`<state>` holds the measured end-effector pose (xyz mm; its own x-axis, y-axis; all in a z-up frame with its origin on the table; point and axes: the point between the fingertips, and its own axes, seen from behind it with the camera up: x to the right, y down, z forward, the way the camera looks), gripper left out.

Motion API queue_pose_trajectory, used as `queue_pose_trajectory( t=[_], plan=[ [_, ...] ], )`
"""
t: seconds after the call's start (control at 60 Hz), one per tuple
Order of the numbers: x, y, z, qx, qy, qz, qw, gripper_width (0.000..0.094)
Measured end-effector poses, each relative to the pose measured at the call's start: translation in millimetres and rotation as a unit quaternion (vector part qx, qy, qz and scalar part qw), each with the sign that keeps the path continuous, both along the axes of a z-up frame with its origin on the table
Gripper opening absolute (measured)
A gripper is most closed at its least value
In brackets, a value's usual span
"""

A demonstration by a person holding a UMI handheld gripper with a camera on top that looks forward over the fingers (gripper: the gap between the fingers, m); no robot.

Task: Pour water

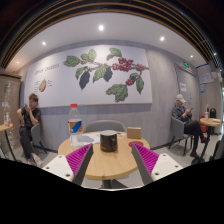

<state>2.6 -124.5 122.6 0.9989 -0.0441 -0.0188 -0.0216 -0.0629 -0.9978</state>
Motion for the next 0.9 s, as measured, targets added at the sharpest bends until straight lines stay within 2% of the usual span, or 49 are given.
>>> queue_pose_trajectory(
  t=[0.233, 0.333, 0.55, 0.567, 0.7, 0.85, 0.883, 0.9],
  plan=[
    [-24.9, 18.7, -3.3, 0.003, -0.006, 0.018, 1.0, 0.0838],
    [-48.0, 27.2, -9.0, 0.005, -0.005, 0.054, 0.999, 0.0837],
    [-139.7, 112.4, 26.8, 0.005, 0.004, 0.099, 0.995, 0.0837],
    [-130.0, 104.4, 30.6, 0.001, 0.003, 0.108, 0.994, 0.0837],
    [-167.7, 172.5, 27.4, -0.002, -0.006, 0.104, 0.995, 0.0846],
    [-169.7, 217.5, 15.5, -0.01, -0.009, 0.074, 0.997, 0.0859],
    [-169.5, 220.3, 12.0, -0.011, -0.008, 0.072, 0.997, 0.0802],
    [-168.6, 222.7, 10.4, -0.014, -0.007, 0.07, 0.997, 0.0725]
  ],
)
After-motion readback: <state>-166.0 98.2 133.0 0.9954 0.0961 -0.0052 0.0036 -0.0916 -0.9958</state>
